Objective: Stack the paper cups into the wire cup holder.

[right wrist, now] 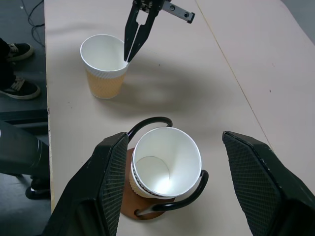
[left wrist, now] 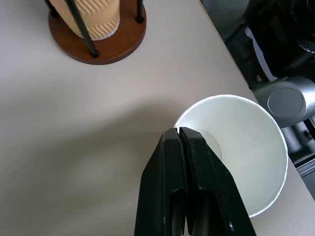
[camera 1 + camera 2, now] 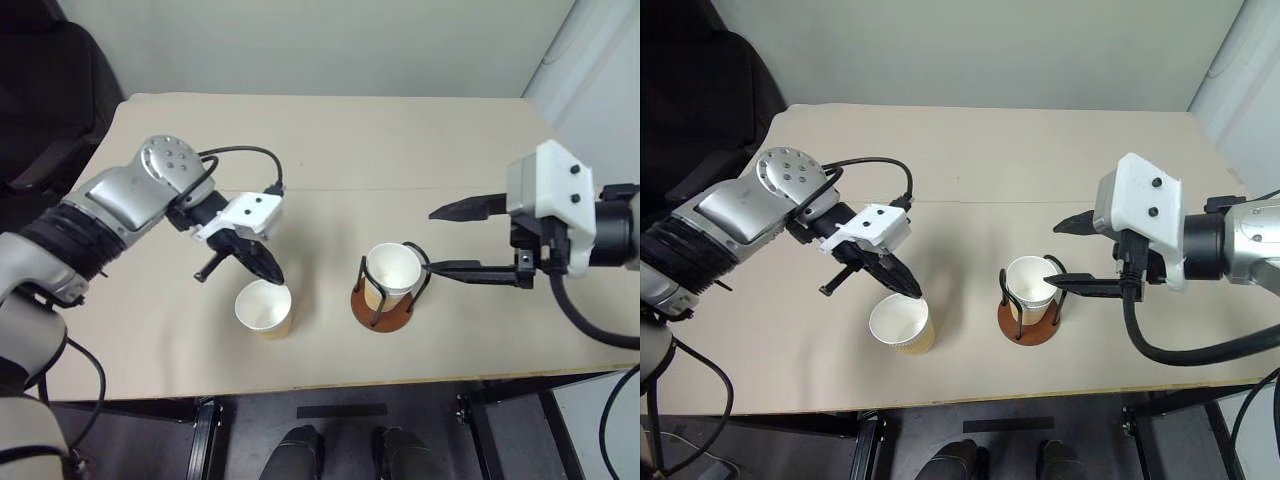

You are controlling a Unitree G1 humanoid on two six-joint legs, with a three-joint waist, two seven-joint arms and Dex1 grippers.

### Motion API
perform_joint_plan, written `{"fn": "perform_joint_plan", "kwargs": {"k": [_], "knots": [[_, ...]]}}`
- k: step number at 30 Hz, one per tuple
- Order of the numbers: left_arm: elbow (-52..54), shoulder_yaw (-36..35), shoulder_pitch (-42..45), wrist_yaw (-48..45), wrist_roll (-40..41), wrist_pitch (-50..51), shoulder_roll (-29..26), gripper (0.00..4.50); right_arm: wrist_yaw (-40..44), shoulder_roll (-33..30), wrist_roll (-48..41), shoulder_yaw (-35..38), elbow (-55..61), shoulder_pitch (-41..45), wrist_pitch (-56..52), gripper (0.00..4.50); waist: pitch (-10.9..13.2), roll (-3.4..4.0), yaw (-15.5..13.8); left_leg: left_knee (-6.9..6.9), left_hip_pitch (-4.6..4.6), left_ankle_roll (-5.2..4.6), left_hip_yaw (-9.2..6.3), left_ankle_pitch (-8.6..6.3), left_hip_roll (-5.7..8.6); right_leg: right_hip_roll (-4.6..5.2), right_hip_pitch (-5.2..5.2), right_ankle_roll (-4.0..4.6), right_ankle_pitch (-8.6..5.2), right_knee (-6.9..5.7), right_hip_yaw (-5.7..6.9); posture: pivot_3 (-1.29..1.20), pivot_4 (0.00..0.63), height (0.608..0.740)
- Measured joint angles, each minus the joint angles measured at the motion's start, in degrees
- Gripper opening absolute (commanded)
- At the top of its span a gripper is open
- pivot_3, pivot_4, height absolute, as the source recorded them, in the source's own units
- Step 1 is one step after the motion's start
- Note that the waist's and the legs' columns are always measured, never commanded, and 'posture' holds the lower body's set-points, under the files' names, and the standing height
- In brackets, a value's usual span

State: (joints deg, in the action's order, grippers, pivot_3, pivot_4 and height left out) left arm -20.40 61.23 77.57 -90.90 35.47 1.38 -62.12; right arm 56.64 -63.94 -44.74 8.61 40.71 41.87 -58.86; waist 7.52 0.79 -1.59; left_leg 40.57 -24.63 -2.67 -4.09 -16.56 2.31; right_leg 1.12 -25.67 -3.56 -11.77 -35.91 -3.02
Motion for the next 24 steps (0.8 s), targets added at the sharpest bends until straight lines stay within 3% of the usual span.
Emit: {"fn": "perform_joint_plan", "kwargs": {"k": [16, 19, 24], "knots": [[-3.3, -2.1, 1.7, 0.0, 2.0, 2.0, 0.9, 0.04, -0.4, -1.6, -0.5, -0.3, -0.9, -0.4, 2.4, 3.08, 0.0, 0.0, 0.0, 0.0, 0.0, 0.0, 0.0, 0.0, 0.0, -0.01, 0.0, 0.0, 0.0, 0.0, 0.0, 0.0, 0.15, 0.74], [-4.6, -2.9, 1.7, 0.0, 1.0, 1.6, 1.6, 0.6, -0.4, -1.9, -0.5, -0.7, -1.0, -0.6, 2.6, 3.08, 0.0, 0.0, -0.1, 0.02, -0.01, 0.0, 0.0, 0.0, 0.01, -0.01, 0.0, 0.0, 0.0, 0.0, 0.01, 0.0, 0.15, 0.74], [-4.5, -2.9, 1.7, 0.0, 1.3, 1.7, 1.5, 2.34, -0.4, -2.2, -0.5, -0.8, -1.2, -0.6, 2.8, 3.08, 0.0, 0.0, -0.1, 0.02, 0.0, 0.0, 0.0, 0.0, -0.01, -0.01, 0.0, 0.0, 0.0, 0.0, 0.01, 0.0, 0.15, 0.74]]}}
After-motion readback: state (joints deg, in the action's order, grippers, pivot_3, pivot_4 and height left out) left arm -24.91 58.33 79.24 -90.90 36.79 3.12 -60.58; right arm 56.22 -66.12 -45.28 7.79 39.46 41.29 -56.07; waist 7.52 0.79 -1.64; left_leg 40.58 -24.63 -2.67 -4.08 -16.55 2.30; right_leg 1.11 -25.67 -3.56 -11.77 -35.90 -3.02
